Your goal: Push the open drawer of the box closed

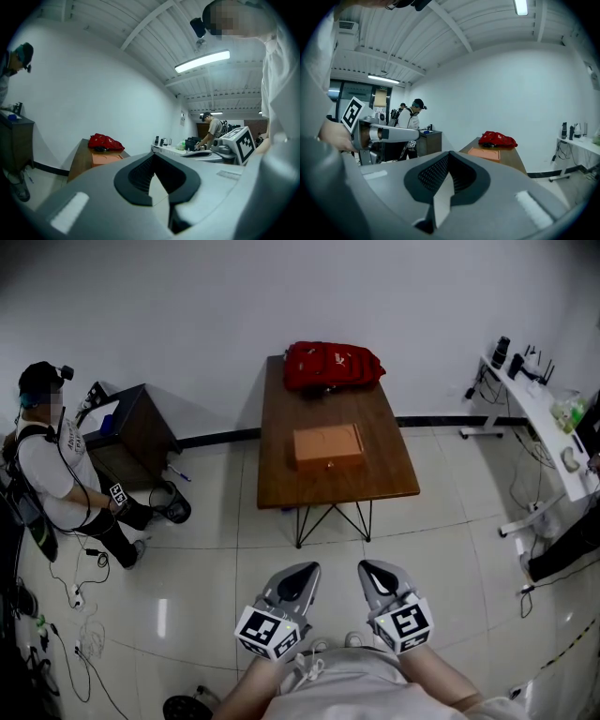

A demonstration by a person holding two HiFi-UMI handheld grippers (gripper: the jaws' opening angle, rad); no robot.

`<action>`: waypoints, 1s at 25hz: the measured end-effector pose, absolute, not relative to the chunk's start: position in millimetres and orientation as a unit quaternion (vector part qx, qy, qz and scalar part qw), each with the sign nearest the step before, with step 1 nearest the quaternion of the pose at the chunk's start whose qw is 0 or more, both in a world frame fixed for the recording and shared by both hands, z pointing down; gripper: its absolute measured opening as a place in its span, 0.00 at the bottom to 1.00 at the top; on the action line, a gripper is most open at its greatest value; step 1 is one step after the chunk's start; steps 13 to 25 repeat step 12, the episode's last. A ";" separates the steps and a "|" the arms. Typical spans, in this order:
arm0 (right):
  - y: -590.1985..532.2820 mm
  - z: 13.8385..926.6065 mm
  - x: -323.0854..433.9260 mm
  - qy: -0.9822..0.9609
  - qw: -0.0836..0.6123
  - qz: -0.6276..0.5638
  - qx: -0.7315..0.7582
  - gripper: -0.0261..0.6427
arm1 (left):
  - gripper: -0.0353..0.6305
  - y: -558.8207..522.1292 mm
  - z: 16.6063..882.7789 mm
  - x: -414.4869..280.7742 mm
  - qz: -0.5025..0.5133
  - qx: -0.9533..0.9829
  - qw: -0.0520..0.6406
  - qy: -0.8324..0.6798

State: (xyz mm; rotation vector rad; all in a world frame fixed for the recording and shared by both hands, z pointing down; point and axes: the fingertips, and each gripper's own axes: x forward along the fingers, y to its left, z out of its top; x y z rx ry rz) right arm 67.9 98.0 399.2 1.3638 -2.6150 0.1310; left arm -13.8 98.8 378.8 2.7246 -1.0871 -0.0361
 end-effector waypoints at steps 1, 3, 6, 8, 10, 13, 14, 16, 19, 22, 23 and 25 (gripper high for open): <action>96.8 398.7 68.8 -0.882 0.094 0.043 0.459 0.05 | 0.06 97.8 378.6 -12.4 -0.012 0.924 0.102 -0.369; 94.1 398.1 70.8 -0.883 0.092 0.040 0.458 0.05 | 0.06 95.4 378.5 -9.9 -0.011 0.924 0.100 -0.370; 91.4 397.5 73.2 -0.885 0.091 0.034 0.456 0.05 | 0.06 92.5 379.1 -8.2 -0.012 0.923 0.103 -0.371; 91.6 396.6 73.2 -0.885 0.089 0.039 0.455 0.05 | 0.06 91.8 379.8 -8.2 -0.011 0.922 0.104 -0.373; 91.5 396.1 72.6 -0.885 0.088 0.044 0.454 0.05 | 0.06 91.0 380.1 -8.6 -0.010 0.921 0.104 -0.375; 91.0 396.1 72.3 -0.885 0.088 0.048 0.454 0.05 | 0.06 90.1 380.3 -9.1 -0.010 0.921 0.105 -0.376; 91.0 396.1 72.3 -0.885 0.088 0.048 0.454 0.05 | 0.06 90.1 380.3 -9.1 -0.010 0.921 0.105 -0.376; 91.0 396.1 72.3 -0.885 0.088 0.048 0.454 0.05 | 0.06 90.1 380.3 -9.1 -0.010 0.921 0.105 -0.376; 91.0 396.1 72.3 -0.885 0.088 0.048 0.454 0.05 | 0.06 90.1 380.3 -9.1 -0.010 0.921 0.105 -0.376; 91.0 396.1 72.3 -0.885 0.088 0.048 0.454 0.05 | 0.06 90.1 380.3 -9.1 -0.010 0.921 0.105 -0.376; 91.0 396.1 72.3 -0.885 0.088 0.048 0.454 0.05 | 0.06 90.1 380.3 -9.1 -0.010 0.921 0.105 -0.376; 91.0 396.1 72.3 -0.885 0.088 0.048 0.454 0.05 | 0.06 90.1 380.3 -9.1 -0.010 0.921 0.105 -0.376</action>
